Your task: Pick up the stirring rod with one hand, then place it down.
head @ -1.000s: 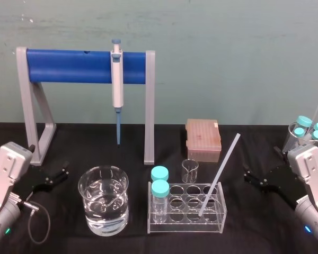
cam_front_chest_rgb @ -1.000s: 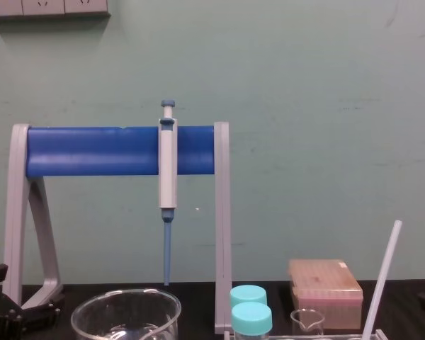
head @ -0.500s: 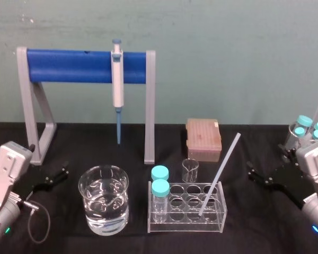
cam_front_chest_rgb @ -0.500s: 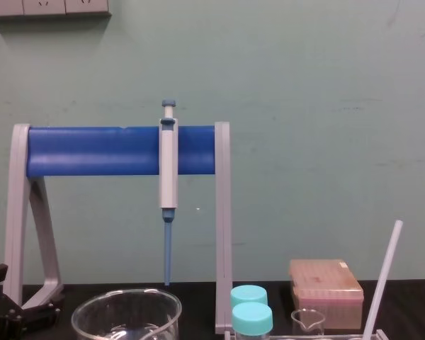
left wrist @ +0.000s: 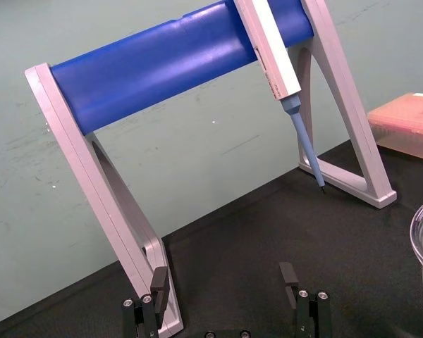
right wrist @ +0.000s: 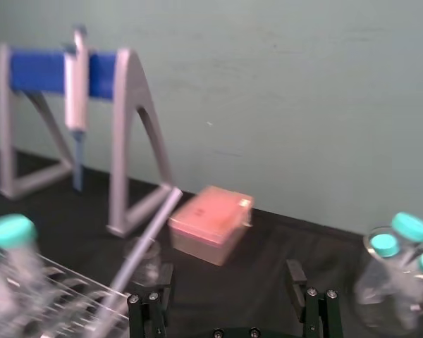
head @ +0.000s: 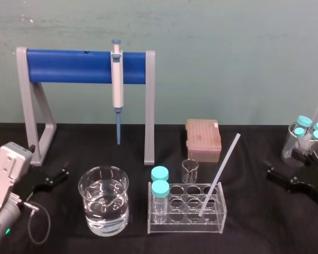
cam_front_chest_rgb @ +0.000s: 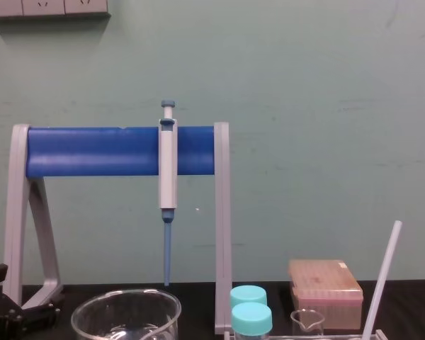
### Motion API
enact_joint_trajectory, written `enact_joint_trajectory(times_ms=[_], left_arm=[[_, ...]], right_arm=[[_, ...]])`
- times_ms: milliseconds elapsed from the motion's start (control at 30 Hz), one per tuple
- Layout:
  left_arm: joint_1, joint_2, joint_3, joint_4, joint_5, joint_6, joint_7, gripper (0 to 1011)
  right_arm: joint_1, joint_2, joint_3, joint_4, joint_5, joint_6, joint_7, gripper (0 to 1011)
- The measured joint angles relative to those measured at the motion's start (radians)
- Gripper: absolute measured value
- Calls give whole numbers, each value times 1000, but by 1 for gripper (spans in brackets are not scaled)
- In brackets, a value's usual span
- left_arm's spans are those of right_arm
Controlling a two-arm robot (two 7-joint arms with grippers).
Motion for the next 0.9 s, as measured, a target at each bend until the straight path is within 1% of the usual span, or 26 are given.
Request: enact_joint_trajectory(times_ms=[67, 100, 167, 200, 233, 267, 367, 400, 500, 533, 600, 700, 767, 900], left_arm=[[0, 0, 0, 0, 0, 0, 0, 1005], [0, 0, 0, 0, 0, 0, 0, 1005], [0, 0, 0, 0, 0, 0, 0, 1004], [0, 0, 0, 0, 0, 0, 0, 1005], [0, 0, 0, 0, 0, 0, 0, 1005], [0, 0, 0, 0, 0, 0, 0, 1005], [0, 0, 0, 0, 0, 0, 0, 1005], [0, 0, 0, 0, 0, 0, 0, 1005], [0, 0, 0, 0, 0, 0, 0, 1005], [0, 0, 0, 0, 0, 0, 0, 1005], [0, 0, 0, 0, 0, 0, 0, 1005], [0, 0, 0, 0, 0, 0, 0, 1005], [0, 0, 0, 0, 0, 0, 0, 1005], [0, 0, 0, 0, 0, 0, 0, 1005]], right_arm=[[-10, -5, 24, -5, 57, 11, 36, 1003], [-20, -16, 48, -4, 129, 28, 81, 1003], [-24, -29, 71, 2, 195, 47, 120, 1003], [-25, -42, 88, 12, 257, 71, 156, 1003], [-25, -48, 95, 19, 288, 83, 173, 1003], [-22, -59, 107, 34, 354, 110, 205, 1003], [-14, -73, 116, 62, 446, 155, 248, 1003], [-9, -80, 119, 79, 493, 181, 267, 1003], [2, -85, 118, 101, 537, 209, 283, 1003], [11, -88, 113, 115, 561, 226, 293, 1003], [21, -91, 106, 132, 580, 241, 301, 1002], [53, -97, 80, 170, 618, 278, 316, 1003], [76, -100, 61, 190, 628, 294, 324, 1003], [108, -105, 30, 217, 632, 309, 332, 1003]])
